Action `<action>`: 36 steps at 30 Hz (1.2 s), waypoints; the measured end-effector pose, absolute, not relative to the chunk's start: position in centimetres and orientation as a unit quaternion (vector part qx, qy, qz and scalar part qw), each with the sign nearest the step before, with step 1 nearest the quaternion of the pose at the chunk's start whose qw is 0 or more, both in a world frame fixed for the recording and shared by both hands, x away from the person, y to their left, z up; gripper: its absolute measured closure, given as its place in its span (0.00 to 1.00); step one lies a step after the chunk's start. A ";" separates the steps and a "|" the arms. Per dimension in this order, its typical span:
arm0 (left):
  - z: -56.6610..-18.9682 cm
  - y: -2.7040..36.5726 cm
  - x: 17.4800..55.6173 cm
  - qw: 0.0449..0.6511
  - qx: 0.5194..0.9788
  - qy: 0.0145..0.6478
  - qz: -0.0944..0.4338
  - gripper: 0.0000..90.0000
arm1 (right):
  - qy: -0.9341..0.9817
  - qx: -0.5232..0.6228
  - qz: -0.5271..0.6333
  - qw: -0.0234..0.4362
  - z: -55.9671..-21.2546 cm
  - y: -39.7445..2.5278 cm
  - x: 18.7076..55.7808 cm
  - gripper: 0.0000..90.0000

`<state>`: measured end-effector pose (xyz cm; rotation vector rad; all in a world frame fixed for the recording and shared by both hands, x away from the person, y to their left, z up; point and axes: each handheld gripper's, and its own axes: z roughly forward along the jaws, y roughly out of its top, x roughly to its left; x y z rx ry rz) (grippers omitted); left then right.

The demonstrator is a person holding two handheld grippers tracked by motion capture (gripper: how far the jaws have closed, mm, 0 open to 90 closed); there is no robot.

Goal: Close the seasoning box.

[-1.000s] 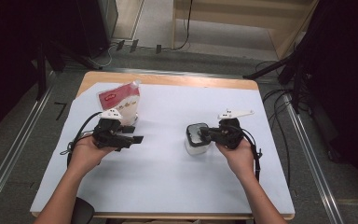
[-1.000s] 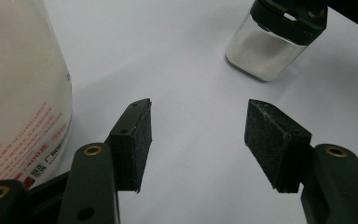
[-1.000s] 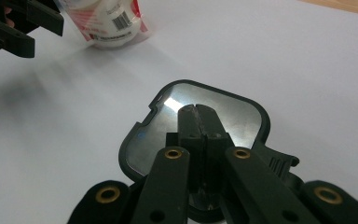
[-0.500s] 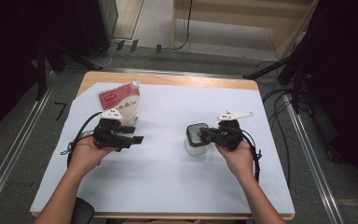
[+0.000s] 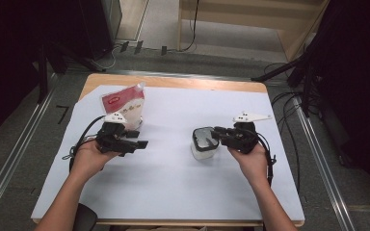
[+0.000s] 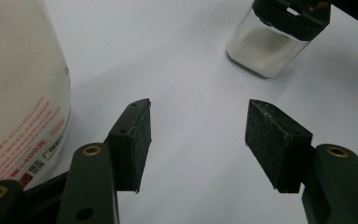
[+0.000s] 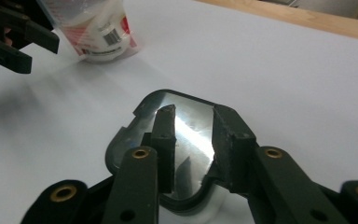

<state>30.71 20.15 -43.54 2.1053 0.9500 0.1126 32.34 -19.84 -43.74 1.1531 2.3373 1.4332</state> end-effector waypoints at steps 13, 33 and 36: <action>-43.6 20.3 30.8 0.401 0.834 0.376 0.045 0.46 | 0.778 0.401 0.473 0.099 -44.0 -22.3 32.5 0.68; -43.8 20.7 30.7 0.398 0.831 0.385 0.045 0.44 | 0.774 0.423 0.454 0.127 -45.9 -26.0 32.3 0.56; -43.9 20.8 30.6 0.398 0.832 0.382 0.048 0.43 | 0.770 0.430 0.453 0.132 -46.2 -26.5 32.3 0.55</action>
